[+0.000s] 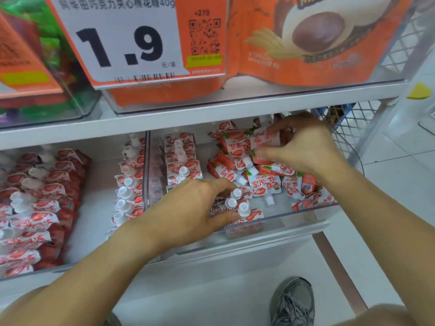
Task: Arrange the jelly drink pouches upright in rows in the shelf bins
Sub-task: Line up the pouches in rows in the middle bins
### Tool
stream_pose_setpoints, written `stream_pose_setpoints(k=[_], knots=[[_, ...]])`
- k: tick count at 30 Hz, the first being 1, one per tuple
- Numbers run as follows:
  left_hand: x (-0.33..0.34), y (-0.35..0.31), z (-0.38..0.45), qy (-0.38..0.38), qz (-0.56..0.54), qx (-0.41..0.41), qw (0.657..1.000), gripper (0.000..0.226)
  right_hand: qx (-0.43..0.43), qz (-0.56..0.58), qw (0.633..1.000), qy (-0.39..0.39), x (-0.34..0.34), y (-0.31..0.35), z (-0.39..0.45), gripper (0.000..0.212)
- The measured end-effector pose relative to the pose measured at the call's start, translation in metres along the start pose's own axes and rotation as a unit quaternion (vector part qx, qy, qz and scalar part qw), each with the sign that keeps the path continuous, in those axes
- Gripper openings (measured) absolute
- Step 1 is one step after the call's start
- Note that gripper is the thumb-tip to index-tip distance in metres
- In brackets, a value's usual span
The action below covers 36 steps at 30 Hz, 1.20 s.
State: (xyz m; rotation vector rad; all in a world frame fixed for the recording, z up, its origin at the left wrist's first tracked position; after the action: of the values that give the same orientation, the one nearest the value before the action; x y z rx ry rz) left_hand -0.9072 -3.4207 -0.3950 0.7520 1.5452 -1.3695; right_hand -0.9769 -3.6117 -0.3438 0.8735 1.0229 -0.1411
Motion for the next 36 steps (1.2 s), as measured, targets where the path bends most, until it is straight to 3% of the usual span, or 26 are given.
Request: stream_pose_setpoints(k=[3, 6, 8, 10, 12, 15, 20, 25, 28, 30, 33, 36], knots=[[0.000, -0.001, -0.003, 0.008, 0.002, 0.001, 1.000, 0.053, 0.008, 0.116, 0.993, -0.018, -0.004, 0.004, -0.004, 0.020], [-0.003, -0.007, -0.007, 0.011, 0.016, 0.003, 1.000, 0.047, -0.016, 0.240, 0.971, -0.017, 0.008, 0.012, -0.001, 0.044], [-0.007, -0.012, -0.014, 0.005, 0.053, 0.006, 0.999, 0.045, -0.033, 0.283, 0.955, 0.083, 0.036, 0.019, -0.002, 0.052], [-0.014, -0.017, -0.025, -0.019, 0.109, 0.016, 0.994, 0.046, -0.055, 0.218, 0.940, 0.256, 0.078, 0.027, -0.018, 0.034], [-0.024, -0.019, -0.038, -0.058, 0.159, 0.023, 0.985, 0.046, -0.078, 0.124, 0.927, 0.344, 0.105, 0.024, -0.032, 0.020], [-0.037, -0.005, -0.053, -0.110, 0.205, 0.002, 0.973, 0.047, -0.099, 0.053, 0.937, 0.332, 0.109, 0.025, -0.025, 0.024], [-0.040, 0.018, -0.071, -0.119, 0.209, -0.037, 0.970, 0.055, -0.061, 0.099, 0.907, 0.404, 0.120, 0.033, -0.032, 0.050], [-0.039, 0.023, -0.077, -0.109, 0.170, -0.020, 0.979, 0.050, -0.037, 0.113, 0.891, 0.439, 0.116, 0.040, -0.044, 0.036], [-0.040, 0.022, -0.078, -0.113, 0.156, -0.014, 0.981, 0.055, -0.012, 0.067, 0.928, 0.367, 0.085, 0.025, -0.033, 0.028], [-0.041, 0.021, -0.078, -0.113, 0.149, -0.007, 0.982, 0.059, 0.071, 0.064, 0.935, 0.340, 0.069, 0.005, -0.030, 0.019], [-0.040, 0.022, -0.079, -0.103, 0.142, -0.003, 0.985, 0.064, 0.140, 0.096, 0.893, 0.418, 0.081, -0.001, -0.054, 0.026], [-0.039, 0.023, -0.080, -0.096, 0.146, -0.002, 0.985, 0.066, 0.154, 0.154, 0.882, 0.418, 0.095, 0.011, -0.067, 0.018]])
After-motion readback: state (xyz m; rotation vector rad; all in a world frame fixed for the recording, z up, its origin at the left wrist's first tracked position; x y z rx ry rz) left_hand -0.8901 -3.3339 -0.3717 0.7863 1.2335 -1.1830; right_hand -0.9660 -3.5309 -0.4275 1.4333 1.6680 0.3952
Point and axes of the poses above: each hand's wrist, its own z-axis towards the middle knuckle, its own x-axis out of the palm, y = z × x, the point moved 9 cm from there along z, towards the middle knuckle, and after that the axes turned 2 degrees about x, right-handed, at the moved point
